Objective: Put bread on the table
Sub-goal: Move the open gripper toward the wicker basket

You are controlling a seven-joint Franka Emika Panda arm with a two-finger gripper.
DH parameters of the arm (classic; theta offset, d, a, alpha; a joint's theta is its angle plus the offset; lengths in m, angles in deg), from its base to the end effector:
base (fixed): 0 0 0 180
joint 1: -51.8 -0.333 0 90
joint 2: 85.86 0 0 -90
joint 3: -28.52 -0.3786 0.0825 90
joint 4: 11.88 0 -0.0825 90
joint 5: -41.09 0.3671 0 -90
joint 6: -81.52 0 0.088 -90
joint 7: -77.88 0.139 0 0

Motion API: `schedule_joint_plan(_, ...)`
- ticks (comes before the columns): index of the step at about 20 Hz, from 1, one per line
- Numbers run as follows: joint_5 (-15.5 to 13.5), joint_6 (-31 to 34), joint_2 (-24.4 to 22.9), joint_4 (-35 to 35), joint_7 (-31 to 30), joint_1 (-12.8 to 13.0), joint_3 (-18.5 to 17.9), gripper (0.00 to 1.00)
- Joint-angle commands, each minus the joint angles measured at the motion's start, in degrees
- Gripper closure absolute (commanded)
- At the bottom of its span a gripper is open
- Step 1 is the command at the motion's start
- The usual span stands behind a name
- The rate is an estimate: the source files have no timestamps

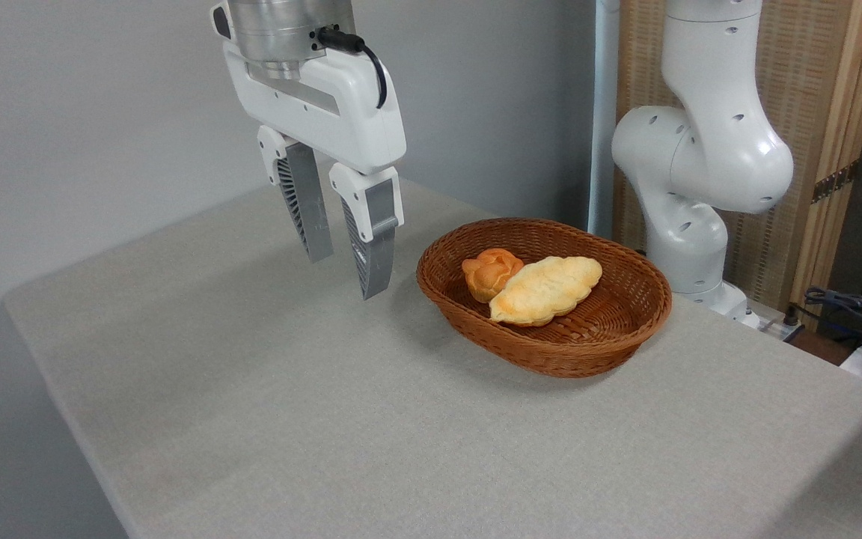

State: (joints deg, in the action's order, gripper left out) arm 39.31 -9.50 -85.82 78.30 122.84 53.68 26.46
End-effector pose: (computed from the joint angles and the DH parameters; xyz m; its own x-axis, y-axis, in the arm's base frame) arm 0.5401 -0.0026 0.6549 0.7098 -0.7037 0.0318 -0.7042 -0.7099 0.0121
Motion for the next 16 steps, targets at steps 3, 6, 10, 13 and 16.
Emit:
schedule_joint_plan(3, 0.46, 1.46, -0.47, -0.35, -0.4, 0.14, -0.92, 0.0)
schedule_joint_plan(6, 0.46, 1.46, -0.48, -0.35, -0.31, 0.14, -1.01, 0.0)
schedule_joint_plan(10, 0.46, 1.46, -0.56, -0.01, -0.22, 0.14, -1.01, 0.0)
schedule_joint_plan(13, 0.46, 1.46, -1.7, 1.48, -0.13, 0.14, -1.01, 0.0)
schedule_joint_plan(16, 0.46, 1.46, -3.28, 3.68, 0.13, 0.14, -1.01, 0.0)
